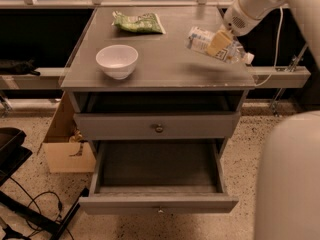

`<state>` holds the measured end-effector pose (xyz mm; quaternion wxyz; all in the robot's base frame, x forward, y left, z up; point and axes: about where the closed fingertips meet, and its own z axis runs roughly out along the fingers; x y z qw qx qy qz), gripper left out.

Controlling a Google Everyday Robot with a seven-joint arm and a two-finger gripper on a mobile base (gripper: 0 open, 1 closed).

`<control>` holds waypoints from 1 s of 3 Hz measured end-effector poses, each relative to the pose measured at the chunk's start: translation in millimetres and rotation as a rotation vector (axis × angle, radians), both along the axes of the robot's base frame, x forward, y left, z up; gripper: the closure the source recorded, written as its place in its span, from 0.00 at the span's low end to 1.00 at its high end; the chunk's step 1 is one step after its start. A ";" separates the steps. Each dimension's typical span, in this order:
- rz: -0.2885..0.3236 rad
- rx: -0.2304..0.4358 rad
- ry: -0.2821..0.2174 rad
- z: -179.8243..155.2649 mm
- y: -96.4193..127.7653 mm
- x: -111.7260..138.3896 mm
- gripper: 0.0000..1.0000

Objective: Place blue plastic bottle into middle drawer

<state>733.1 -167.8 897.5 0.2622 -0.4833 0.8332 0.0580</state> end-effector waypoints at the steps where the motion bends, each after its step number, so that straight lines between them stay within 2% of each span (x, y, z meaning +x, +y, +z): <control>1: -0.055 0.077 -0.182 69.7 -29.2 -48.0 1.00; 2: -0.027 0.106 -0.340 130.5 -21.1 -116.7 1.00; 3: 0.030 0.095 -0.327 107.8 0.6 -172.1 1.00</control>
Offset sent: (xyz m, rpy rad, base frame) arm -0.2627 0.0160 -0.0169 0.0320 -0.1103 0.0806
